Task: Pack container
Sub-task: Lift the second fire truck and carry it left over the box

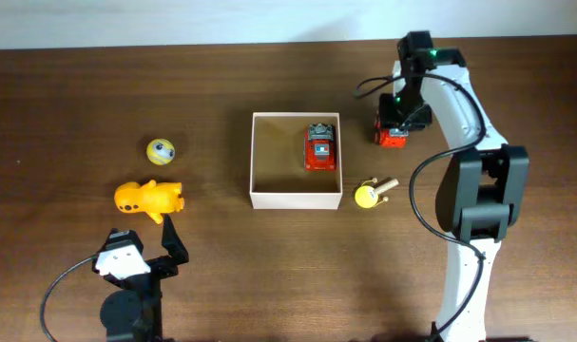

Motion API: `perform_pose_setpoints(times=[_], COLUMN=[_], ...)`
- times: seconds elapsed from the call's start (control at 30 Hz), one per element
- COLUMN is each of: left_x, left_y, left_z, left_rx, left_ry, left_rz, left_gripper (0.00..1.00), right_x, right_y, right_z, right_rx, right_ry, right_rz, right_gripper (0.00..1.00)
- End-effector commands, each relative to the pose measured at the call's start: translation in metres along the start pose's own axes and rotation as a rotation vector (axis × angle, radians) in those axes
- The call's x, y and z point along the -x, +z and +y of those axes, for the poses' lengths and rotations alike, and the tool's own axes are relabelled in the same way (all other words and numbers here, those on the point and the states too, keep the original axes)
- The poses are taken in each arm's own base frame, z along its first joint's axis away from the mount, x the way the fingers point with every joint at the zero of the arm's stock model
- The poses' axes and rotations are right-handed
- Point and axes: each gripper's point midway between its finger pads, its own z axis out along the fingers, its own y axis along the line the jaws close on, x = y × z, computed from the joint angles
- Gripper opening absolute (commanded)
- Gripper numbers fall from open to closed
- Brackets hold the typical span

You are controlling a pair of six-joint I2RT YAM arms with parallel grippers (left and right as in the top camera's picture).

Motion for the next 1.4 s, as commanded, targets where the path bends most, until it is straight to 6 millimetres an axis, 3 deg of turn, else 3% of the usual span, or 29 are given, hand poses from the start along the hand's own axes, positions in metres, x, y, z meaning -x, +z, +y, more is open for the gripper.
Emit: perform_pose_setpoints(times=[0.0, 0.33, 0.5, 0.63, 1.07, 1.23, 1.37], left_x=[-0.002, -0.002, -0.002, -0.002, -0.002, -0.002, -0.002], left_y=[0.0, 0.0, 0.0, 0.0, 0.0, 0.0, 0.0], left_z=[-0.002, -0.002, -0.002, -0.002, -0.002, -0.002, -0.002], left_rx=[-0.014, -0.014, -0.014, -0.014, -0.014, -0.014, -0.014], left_ry=[-0.001, -0.001, -0.001, -0.001, -0.001, -0.001, -0.001], left_rz=[0.0, 0.0, -0.001, 0.0, -0.001, 0.0, 0.0], left_gripper=[0.99, 0.99, 0.99, 0.99, 0.99, 0.99, 0.99], right_x=[0.019, 0.035, 0.041, 0.039, -0.008, -0.03, -0.044], right_y=[-0.034, -0.102, -0.139, -0.156, -0.156, -0.149, -0.13], right_z=[0.005, 0.023, 0.053, 0.085, 0.211, 0.245, 0.252], right_rx=[0.022, 0.037, 0.061, 0.084, 0.176, 0.181, 0.129], right_ry=[0.002, -0.031, -0.088, -0.147, -0.301, -0.35, -0.316], right_rz=[-0.085, -0.184, -0.27, -0.31, -0.296, -0.275, -0.229], right_gripper=[0.43, 0.44, 0.44, 0.44, 0.44, 0.44, 0.44])
